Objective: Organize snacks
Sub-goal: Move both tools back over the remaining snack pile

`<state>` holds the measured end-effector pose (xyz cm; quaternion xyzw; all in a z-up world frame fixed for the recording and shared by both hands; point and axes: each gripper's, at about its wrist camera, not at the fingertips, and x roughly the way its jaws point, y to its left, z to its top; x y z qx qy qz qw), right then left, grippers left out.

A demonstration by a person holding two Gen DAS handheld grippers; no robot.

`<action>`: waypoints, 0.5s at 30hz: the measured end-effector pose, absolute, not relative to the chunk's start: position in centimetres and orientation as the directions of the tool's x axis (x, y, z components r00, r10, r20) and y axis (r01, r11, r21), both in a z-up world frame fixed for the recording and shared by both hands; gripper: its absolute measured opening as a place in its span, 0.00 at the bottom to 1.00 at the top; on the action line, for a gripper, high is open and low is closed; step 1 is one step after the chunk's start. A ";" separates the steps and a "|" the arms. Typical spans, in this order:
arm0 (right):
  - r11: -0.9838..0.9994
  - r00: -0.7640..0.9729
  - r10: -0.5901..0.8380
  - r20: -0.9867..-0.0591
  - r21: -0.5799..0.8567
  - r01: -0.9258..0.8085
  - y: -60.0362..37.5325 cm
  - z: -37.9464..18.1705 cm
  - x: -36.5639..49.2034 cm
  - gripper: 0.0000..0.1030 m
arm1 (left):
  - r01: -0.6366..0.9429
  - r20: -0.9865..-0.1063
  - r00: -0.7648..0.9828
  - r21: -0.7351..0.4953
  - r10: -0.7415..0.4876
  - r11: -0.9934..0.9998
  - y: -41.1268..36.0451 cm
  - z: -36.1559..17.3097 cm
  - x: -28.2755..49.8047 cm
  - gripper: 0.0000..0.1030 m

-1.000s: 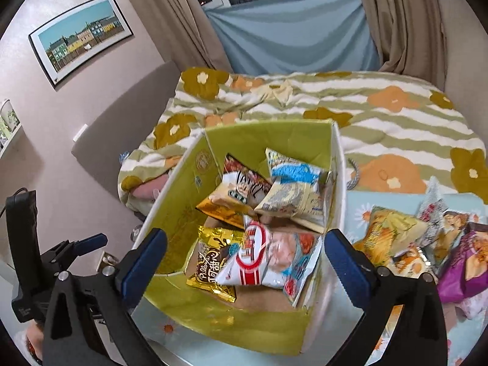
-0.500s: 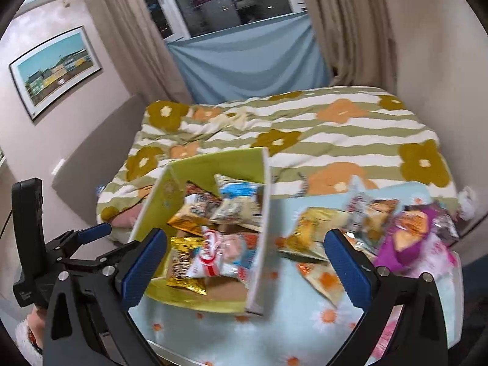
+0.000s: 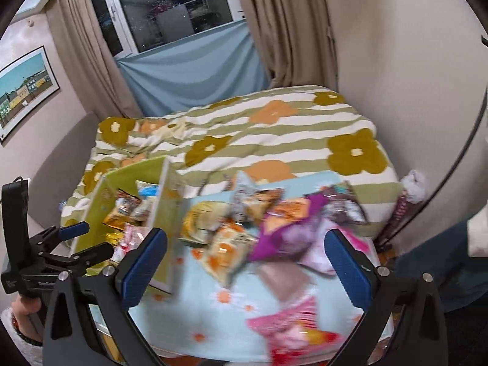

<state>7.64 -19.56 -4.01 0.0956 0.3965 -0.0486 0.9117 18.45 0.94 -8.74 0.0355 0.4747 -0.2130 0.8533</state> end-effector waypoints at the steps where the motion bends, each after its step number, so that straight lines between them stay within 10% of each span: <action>1: 0.978 0.674 -0.016 -0.738 0.129 0.164 -20.5 -4.2 7.4 1.00 | 0.398 -0.832 0.445 -0.146 -0.330 0.905 -0.1 -9.1 18.1 1.00; 15: 0.989 0.579 0.123 -0.806 0.148 -0.004 -31.3 -9.5 7.0 1.00 | 0.209 -0.916 0.307 -0.198 -0.256 0.958 -12.1 -15.8 13.5 1.00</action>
